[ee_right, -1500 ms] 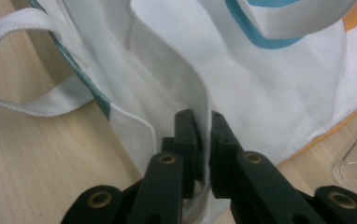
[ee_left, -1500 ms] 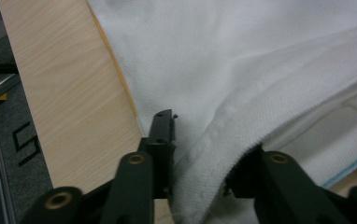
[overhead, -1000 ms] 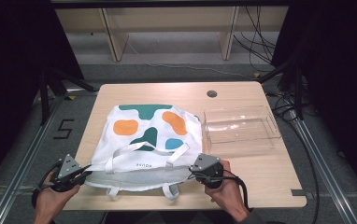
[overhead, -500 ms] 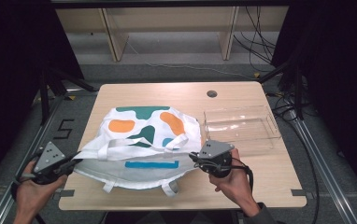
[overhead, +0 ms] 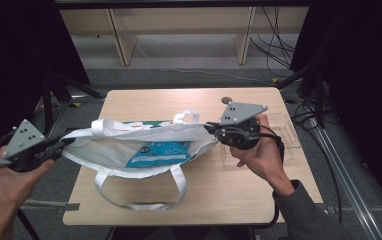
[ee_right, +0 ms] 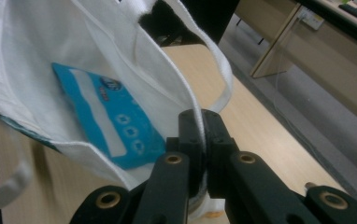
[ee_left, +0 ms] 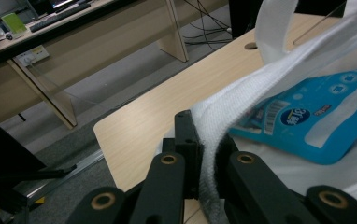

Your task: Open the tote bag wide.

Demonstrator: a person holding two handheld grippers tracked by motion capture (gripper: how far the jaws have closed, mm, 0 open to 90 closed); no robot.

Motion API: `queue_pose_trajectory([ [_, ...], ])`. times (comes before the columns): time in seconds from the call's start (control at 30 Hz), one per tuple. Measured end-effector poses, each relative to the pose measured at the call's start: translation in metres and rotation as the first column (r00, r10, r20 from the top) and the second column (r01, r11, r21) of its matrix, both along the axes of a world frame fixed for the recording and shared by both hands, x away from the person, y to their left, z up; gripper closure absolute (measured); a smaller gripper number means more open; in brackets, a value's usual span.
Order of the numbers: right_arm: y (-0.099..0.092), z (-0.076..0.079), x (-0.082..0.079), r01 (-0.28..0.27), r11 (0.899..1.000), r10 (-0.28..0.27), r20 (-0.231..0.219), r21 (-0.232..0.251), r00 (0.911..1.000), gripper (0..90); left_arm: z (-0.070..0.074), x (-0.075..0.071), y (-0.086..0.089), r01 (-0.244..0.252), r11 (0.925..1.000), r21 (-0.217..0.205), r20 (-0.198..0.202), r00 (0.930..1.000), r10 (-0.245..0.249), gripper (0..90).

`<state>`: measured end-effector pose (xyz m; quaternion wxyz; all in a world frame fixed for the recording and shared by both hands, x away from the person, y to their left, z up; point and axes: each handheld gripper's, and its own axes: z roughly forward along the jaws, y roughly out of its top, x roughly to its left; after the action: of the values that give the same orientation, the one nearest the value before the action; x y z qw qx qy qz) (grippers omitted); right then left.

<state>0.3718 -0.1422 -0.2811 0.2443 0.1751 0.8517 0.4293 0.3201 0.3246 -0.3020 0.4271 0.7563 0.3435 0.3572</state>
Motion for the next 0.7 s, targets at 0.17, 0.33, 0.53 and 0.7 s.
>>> queue_pose_trajectory([
  [0.17,-0.001,0.03,0.009,-0.003,1.0,0.003,0.005,0.008,1.0,88.4,0.032,0.008,0.001,0.01,0.9999,0.0,0.003,0.9999,-0.01,86.7],
  [0.33,-0.003,0.051,0.019,-0.002,1.0,0.002,0.001,0.002,1.0,88.5,0.059,0.015,-0.002,0.029,0.9988,0.039,0.005,0.9996,-0.03,86.7],
  [0.53,-0.005,0.064,0.03,0.003,1.0,-0.003,-0.022,0.001,0.9998,88.6,0.08,0.02,-0.006,0.045,0.9974,0.055,-0.018,0.9989,-0.044,86.7],
  [0.7,-0.008,0.057,0.037,0.021,1.0,-0.021,-0.02,0.012,0.9996,88.6,0.068,0.031,-0.005,0.033,0.9993,0.017,-0.015,0.9994,-0.033,86.6],
])
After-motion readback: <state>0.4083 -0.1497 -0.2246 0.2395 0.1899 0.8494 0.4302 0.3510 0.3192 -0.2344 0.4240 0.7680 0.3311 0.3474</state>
